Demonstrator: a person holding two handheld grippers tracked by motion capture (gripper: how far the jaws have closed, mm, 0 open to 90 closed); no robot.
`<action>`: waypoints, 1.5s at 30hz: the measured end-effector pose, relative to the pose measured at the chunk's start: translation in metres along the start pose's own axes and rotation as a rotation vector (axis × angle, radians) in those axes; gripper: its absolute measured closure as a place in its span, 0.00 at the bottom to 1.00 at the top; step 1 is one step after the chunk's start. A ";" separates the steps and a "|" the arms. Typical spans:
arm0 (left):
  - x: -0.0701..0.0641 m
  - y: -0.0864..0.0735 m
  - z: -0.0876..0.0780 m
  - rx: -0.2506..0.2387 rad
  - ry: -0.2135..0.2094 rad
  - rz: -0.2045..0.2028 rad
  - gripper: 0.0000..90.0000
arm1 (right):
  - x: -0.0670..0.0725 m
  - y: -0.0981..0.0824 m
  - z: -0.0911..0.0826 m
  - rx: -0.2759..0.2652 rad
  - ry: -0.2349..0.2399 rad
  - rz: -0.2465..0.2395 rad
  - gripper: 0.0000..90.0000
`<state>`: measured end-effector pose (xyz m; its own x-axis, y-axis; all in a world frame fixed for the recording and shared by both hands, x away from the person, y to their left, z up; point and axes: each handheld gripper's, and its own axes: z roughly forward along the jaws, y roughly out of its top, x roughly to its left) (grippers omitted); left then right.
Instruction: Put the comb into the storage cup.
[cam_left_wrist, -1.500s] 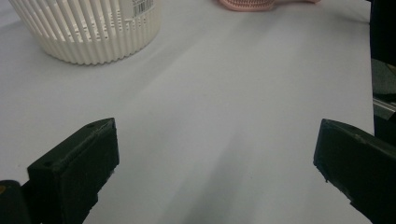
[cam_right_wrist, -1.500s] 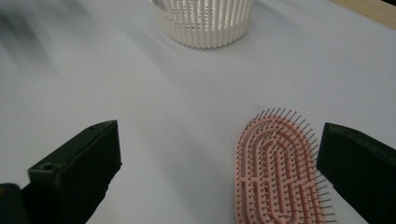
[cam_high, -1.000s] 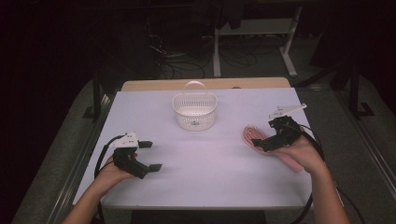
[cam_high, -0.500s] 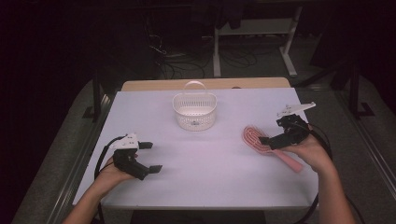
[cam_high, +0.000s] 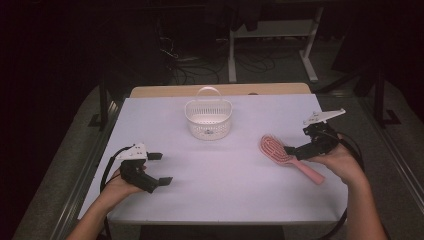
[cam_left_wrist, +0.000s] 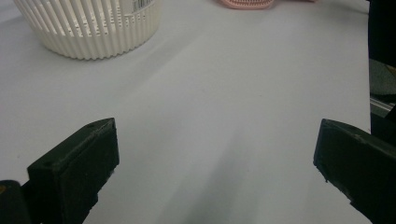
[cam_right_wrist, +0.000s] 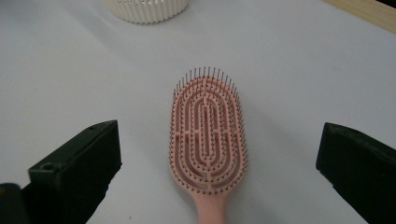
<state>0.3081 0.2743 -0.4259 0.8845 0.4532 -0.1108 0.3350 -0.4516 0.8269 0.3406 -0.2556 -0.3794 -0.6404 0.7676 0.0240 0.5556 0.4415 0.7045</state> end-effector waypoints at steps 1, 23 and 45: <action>0.000 0.000 0.000 0.000 0.000 0.001 0.00 | -0.001 0.000 -0.001 -0.001 0.000 -0.002 0.00; 0.000 0.000 0.000 0.002 0.001 0.002 0.00 | -0.006 -0.006 -0.004 0.077 -0.029 -0.018 0.00; 0.000 0.000 0.000 0.003 0.003 0.002 0.00 | -0.009 -0.011 0.001 0.171 -0.051 -0.044 0.02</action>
<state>0.3077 0.2743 -0.4260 0.8843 0.4545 -0.1071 0.3338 -0.4548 0.8257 0.3410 -0.2667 -0.3879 -0.6411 0.7662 -0.0434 0.6121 0.5446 0.5734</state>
